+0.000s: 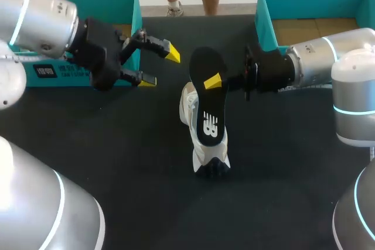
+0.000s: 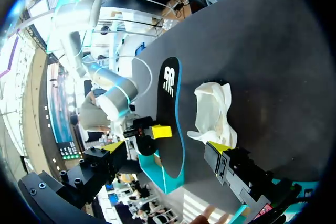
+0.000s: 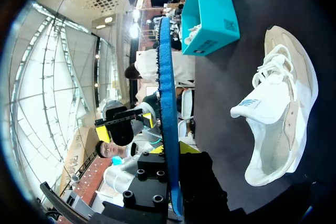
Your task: Take the shoe out of the shoebox, open the shoe tongue, remove and reinsert the insole, then place the shoe into the shoebox
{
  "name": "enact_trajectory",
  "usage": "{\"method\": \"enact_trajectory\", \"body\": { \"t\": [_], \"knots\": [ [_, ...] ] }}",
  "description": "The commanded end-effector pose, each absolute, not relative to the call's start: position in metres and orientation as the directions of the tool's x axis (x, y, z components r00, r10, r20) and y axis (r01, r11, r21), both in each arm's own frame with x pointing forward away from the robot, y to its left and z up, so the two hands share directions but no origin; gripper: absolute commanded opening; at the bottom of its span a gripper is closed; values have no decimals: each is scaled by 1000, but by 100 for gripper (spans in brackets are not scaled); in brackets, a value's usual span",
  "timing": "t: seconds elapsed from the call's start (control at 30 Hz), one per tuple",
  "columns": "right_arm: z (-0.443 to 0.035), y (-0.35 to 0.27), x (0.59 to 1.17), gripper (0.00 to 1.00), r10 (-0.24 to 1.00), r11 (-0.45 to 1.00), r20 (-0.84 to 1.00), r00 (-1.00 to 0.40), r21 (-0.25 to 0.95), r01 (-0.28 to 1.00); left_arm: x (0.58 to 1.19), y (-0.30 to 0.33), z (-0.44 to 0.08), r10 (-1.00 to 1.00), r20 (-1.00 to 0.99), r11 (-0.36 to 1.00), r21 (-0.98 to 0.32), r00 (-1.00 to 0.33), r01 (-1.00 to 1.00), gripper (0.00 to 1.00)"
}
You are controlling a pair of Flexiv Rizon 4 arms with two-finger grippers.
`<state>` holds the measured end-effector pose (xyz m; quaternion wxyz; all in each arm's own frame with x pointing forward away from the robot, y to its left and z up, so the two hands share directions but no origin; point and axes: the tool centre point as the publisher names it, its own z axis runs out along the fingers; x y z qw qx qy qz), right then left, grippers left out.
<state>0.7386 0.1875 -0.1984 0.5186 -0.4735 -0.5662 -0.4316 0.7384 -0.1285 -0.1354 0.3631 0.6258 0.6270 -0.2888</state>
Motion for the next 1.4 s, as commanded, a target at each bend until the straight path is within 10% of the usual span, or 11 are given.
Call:
{"method": "enact_trajectory", "body": {
  "t": [0.03,0.87,0.93,1.17,1.4],
  "knots": [
    [-198,190,736,0,88,172,996,-14,-1,985,747,-126,-163,336,-941,66,76,49,995,100],
    [-189,231,738,0,-30,219,999,14,-7,976,773,-173,-200,70,-997,133,-9,-18,991,100],
    [-190,235,736,0,-37,219,999,16,-7,976,776,-179,-198,56,-998,144,-12,-21,990,77],
    [-192,237,733,0,-44,209,999,15,-6,978,781,-184,-195,41,-999,164,-13,-20,986,49],
    [-192,233,732,0,-39,202,999,15,-7,979,781,-183,-195,36,-999,188,-15,-22,982,46]
  ]
}}
